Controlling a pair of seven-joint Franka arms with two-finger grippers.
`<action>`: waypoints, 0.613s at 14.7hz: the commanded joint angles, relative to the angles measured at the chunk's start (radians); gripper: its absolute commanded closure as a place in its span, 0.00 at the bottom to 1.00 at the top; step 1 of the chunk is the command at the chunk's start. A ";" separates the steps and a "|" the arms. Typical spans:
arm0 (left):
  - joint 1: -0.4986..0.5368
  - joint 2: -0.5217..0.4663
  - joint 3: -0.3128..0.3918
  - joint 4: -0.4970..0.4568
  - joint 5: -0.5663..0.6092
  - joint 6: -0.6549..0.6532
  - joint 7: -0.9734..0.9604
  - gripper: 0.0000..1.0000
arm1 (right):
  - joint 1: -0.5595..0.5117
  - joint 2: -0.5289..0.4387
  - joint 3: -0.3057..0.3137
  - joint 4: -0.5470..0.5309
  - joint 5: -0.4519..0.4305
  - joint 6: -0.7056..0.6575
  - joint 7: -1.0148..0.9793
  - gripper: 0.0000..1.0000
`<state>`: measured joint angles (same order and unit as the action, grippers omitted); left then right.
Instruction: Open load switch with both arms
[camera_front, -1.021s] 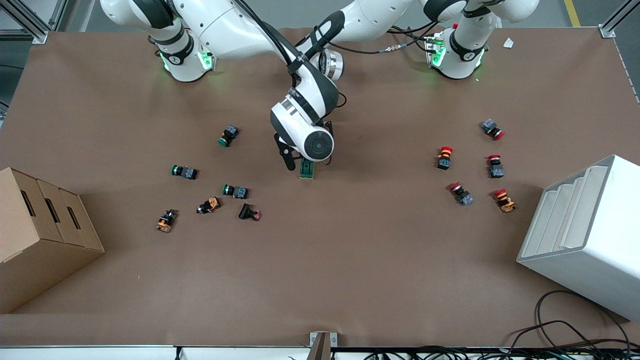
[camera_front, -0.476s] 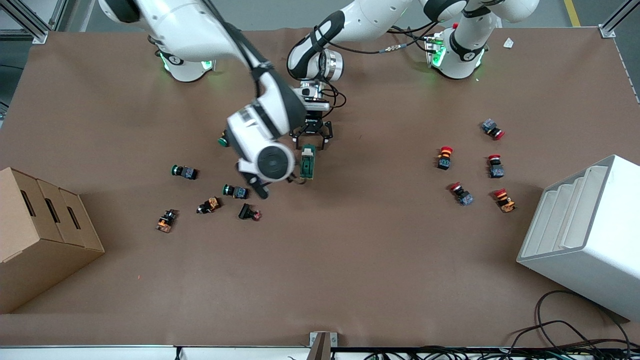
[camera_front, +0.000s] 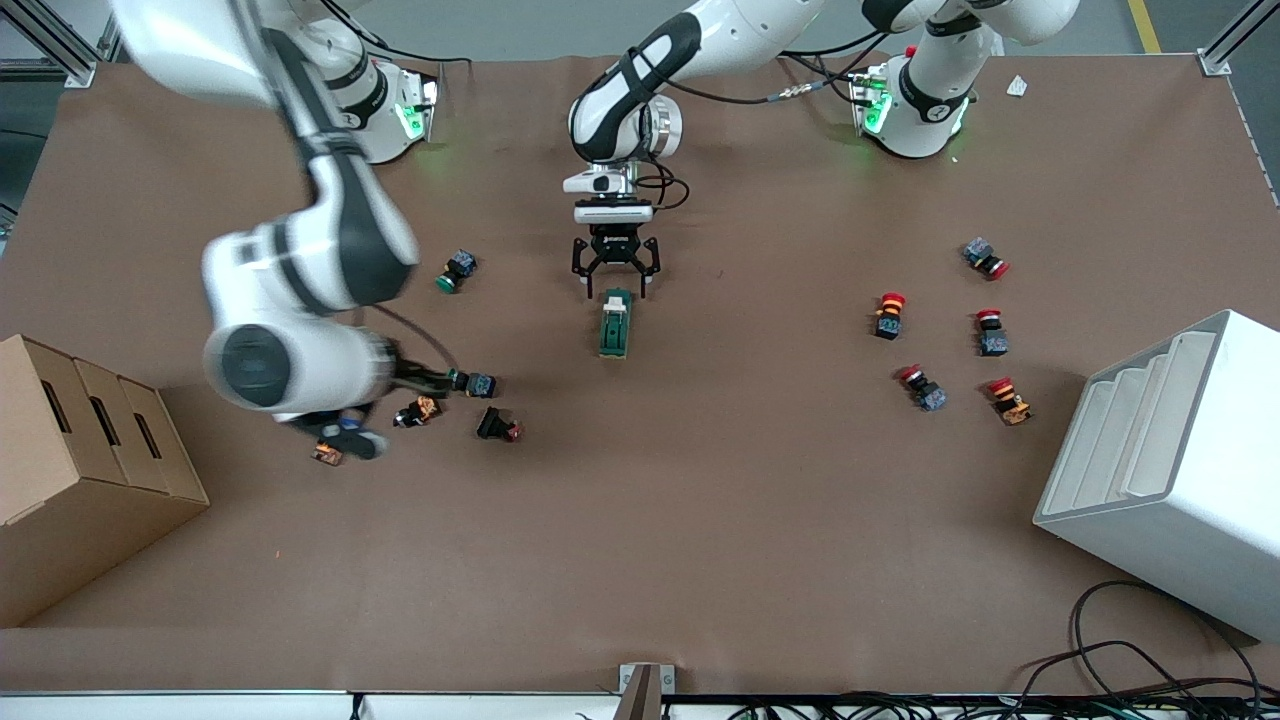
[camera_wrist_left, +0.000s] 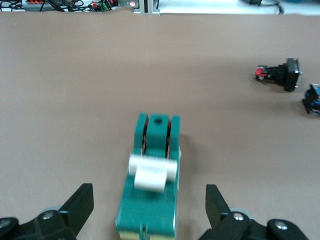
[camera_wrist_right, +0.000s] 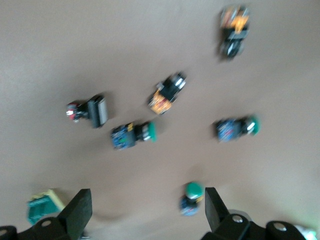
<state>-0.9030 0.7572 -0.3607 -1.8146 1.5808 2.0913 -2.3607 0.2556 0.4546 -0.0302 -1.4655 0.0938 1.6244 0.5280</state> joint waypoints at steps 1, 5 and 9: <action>0.039 -0.039 -0.007 0.059 -0.157 0.024 0.228 0.01 | -0.103 -0.088 0.026 -0.070 -0.057 0.020 -0.246 0.00; 0.075 -0.064 -0.004 0.150 -0.416 0.015 0.556 0.01 | -0.231 -0.154 0.027 -0.068 -0.089 0.026 -0.440 0.00; 0.185 -0.122 -0.007 0.167 -0.508 0.015 0.701 0.00 | -0.292 -0.217 0.029 -0.068 -0.108 0.023 -0.526 0.00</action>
<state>-0.7705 0.6755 -0.3607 -1.6491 1.1328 2.1065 -1.7375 -0.0066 0.2981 -0.0279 -1.4862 0.0123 1.6352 0.0447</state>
